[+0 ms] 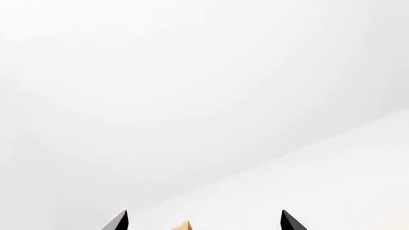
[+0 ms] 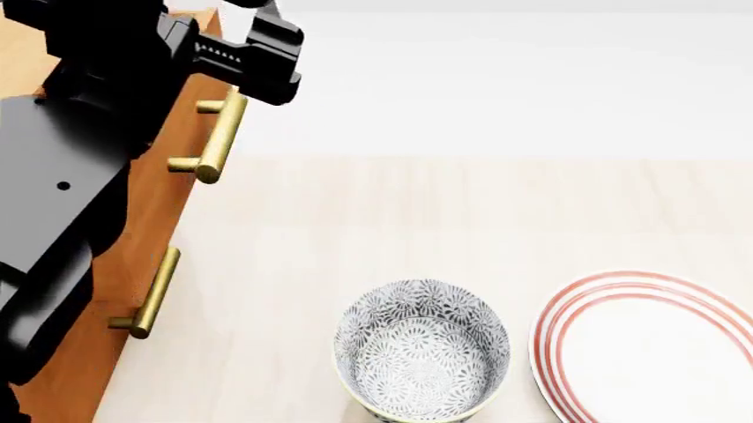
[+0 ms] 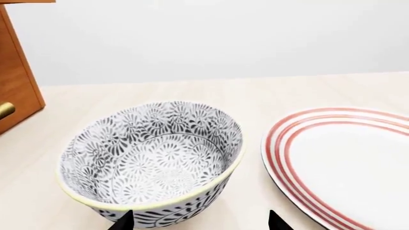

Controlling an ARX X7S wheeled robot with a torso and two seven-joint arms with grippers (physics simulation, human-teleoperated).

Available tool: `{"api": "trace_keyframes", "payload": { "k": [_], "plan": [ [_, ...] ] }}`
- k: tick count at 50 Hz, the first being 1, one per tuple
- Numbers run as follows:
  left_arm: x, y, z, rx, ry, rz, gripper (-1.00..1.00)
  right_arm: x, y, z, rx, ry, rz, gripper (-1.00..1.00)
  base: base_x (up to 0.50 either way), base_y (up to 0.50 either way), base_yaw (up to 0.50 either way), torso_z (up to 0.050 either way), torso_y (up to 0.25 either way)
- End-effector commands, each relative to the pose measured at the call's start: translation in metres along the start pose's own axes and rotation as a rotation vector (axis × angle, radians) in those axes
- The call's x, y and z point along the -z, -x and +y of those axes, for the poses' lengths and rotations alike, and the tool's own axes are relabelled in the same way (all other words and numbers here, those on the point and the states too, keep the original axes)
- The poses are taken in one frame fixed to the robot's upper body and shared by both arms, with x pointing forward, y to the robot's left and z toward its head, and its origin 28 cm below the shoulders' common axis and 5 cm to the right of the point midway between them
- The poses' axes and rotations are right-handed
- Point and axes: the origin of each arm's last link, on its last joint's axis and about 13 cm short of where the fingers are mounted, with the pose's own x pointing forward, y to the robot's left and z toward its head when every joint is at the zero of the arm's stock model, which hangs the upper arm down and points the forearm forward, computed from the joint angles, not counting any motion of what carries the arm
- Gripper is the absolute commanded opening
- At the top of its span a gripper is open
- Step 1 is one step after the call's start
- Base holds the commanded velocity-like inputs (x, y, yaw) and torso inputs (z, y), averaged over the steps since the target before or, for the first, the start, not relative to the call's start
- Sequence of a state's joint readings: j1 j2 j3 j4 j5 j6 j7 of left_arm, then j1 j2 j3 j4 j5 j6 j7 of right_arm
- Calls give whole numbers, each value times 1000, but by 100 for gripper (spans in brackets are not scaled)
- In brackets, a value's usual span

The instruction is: Open the top drawer of the cabinet.

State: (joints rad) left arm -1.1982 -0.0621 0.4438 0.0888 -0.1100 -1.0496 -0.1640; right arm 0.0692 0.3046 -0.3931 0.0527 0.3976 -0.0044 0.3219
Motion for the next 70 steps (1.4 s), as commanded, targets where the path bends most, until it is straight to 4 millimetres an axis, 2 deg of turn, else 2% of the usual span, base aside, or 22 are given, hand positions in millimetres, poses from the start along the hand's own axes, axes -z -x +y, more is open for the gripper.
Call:
{"api": "trace_keyframes", "payload": {
  "k": [1, 13, 20, 26, 33, 40, 43, 48, 56, 70],
  "plan": [
    [5, -16, 10, -56, 80, 42, 100, -1, -2, 0, 3, -5, -14, 100, 0, 0, 0, 0, 0],
    [9, -22, 12, -90, 133, 84, 100, 0, -2, 1, -3, -3, -13, 100, 0, 0, 0, 0, 0],
    [4, -22, 12, -91, 159, 91, 100, 0, -1, 1, -5, 0, -14, 100, 0, 0, 0, 0, 0],
    [0, -23, 11, -67, 299, 154, 100, -1, -1, 1, -8, 1, -13, 100, 0, 0, 0, 0, 0],
    [-2, -26, 13, -93, 323, 158, 100, 0, 0, 1, -9, 2, -13, 100, 0, 0, 0, 0, 0],
    [-11, -31, 17, -109, 437, 174, 100, 0, -1, 2, -11, 3, -12, 100, 0, 0, 0, 0, 0],
    [-22, -37, 25, -115, 517, 182, 100, 0, 0, 2, -12, 3, -11, 100, 0, 0, 0, 0, 0],
    [-31, -39, 28, -114, 528, 170, 100, 0, 0, 2, -13, 3, -10, 100, 0, 0, 0, 0, 0],
    [-34, -41, 31, -121, 627, 209, 100, -1, 0, 2, -12, 2, -9, 100, 0, 0, 0, 0, 0],
    [-36, -43, 34, -113, 703, 259, 100, -2, -2, 1, -1, -5, -7, 100, 0, 0, 0, 0, 0]
  ]
}}
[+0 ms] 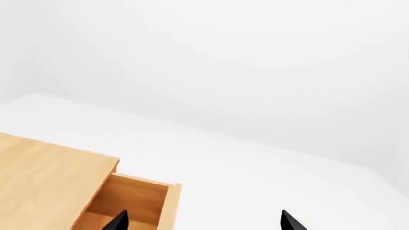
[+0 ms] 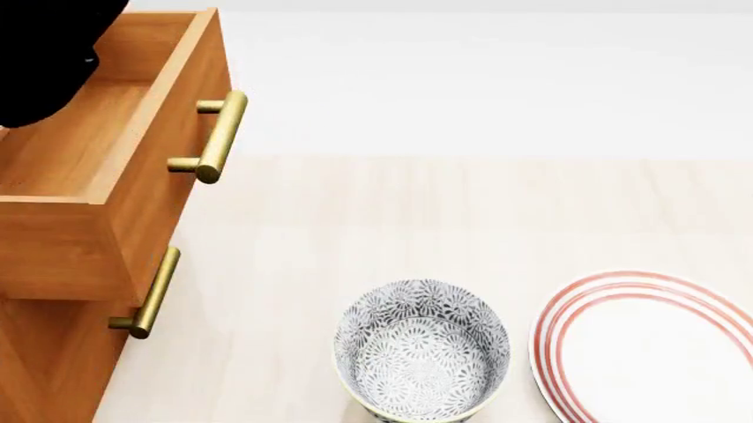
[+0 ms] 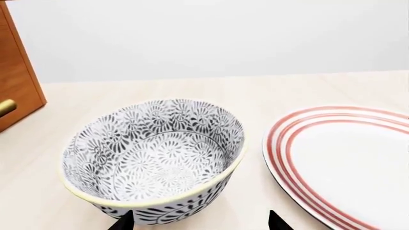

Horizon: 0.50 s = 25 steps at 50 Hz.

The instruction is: Open the top drawer of the cabinet.

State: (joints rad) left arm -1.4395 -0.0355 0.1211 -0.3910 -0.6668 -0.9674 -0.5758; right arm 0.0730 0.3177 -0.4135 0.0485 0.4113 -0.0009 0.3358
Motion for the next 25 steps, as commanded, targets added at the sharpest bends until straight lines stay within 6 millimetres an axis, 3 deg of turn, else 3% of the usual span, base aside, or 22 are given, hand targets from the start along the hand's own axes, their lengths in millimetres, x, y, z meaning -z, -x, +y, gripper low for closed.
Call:
{"api": "trace_keyframes", "payload": {
  "k": [1, 25],
  "plan": [
    [-7, -2, -3, 29, 110, 33, 100, -2, -3, 0, 4, -9, -14, 100, 0, 0, 0, 0, 0],
    [-9, -7, 2, -12, 254, 110, 100, -1, -2, 0, 2, -8, -10, 100, 0, 0, 0, 0, 0]
  ]
}}
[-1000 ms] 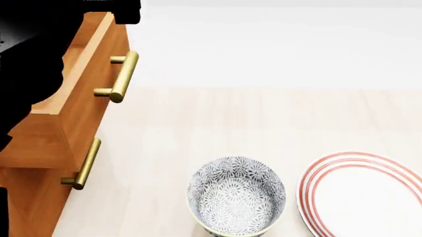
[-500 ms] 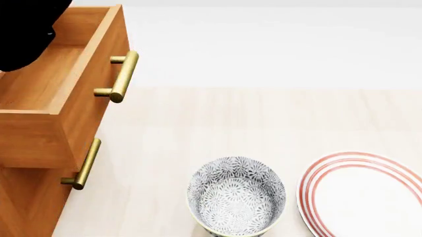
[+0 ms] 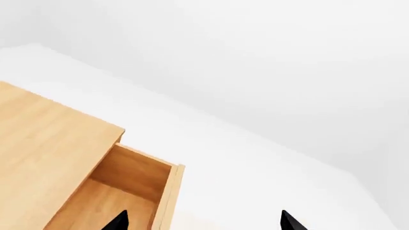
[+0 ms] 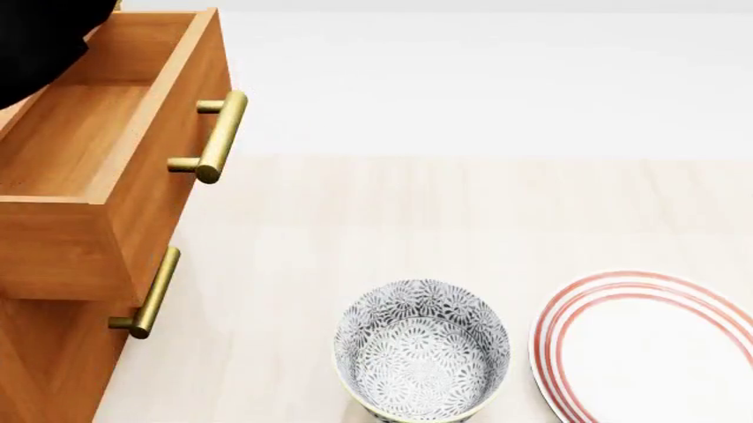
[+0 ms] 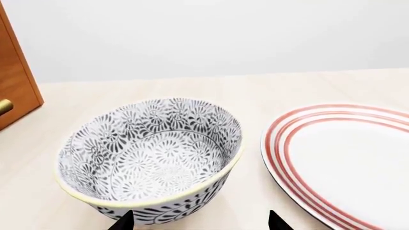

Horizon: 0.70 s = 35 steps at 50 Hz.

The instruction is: Open the top drawer of the cabinet.

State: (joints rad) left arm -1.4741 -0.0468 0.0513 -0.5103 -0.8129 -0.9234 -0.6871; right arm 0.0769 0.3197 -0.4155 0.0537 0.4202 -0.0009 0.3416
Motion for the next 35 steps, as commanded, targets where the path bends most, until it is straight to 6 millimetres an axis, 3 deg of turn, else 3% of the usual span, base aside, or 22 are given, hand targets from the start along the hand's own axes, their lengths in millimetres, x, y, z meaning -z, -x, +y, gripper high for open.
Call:
{"api": "trace_keyframes", "payload": {
  "k": [1, 35],
  "plan": [
    [-2, 0, -4, 34, 97, 36, 100, -1, -2, 1, -5, -3, -15, 100, 0, 0, 0, 0, 0],
    [-4, -15, 5, -71, 260, 123, 100, 0, -1, 2, -12, 2, -5, 100, 0, 0, 0, 0, 0]
  ]
}}
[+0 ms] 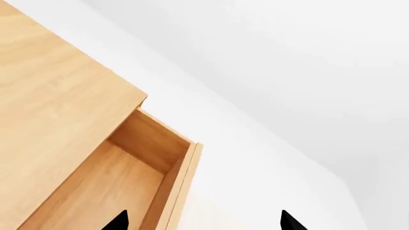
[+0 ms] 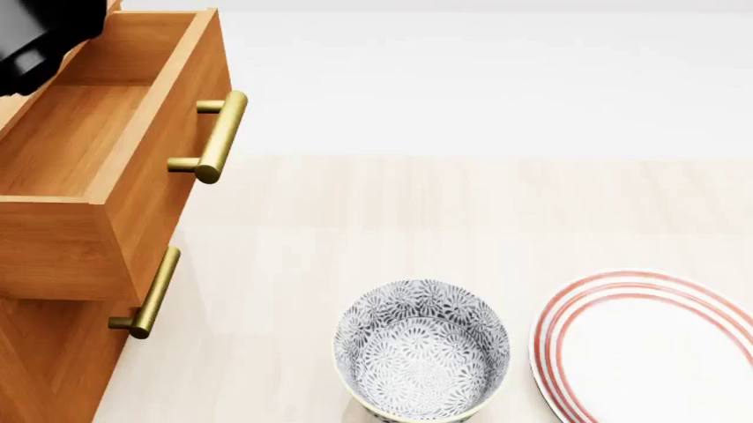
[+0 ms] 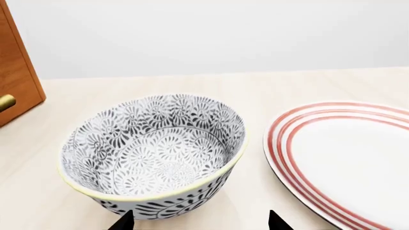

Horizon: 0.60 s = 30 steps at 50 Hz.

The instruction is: Open the top drawer of the cabinet.

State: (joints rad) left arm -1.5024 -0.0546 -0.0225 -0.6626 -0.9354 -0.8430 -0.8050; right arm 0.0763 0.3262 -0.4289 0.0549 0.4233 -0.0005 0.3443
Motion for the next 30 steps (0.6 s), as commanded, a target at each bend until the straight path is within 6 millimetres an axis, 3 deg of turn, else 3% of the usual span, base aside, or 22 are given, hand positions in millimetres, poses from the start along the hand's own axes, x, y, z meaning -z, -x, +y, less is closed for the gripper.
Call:
{"api": "trace_keyframes", "payload": {
  "k": [1, 30],
  "plan": [
    [0, -4, -1, 12, 75, 28, 100, -1, -2, 1, -5, -4, -13, 100, 0, 0, 0, 0, 0],
    [-3, -15, 4, -30, 151, 73, 100, -2, -4, 0, 10, -18, -5, 100, 0, 0, 0, 0, 0]
  ]
}}
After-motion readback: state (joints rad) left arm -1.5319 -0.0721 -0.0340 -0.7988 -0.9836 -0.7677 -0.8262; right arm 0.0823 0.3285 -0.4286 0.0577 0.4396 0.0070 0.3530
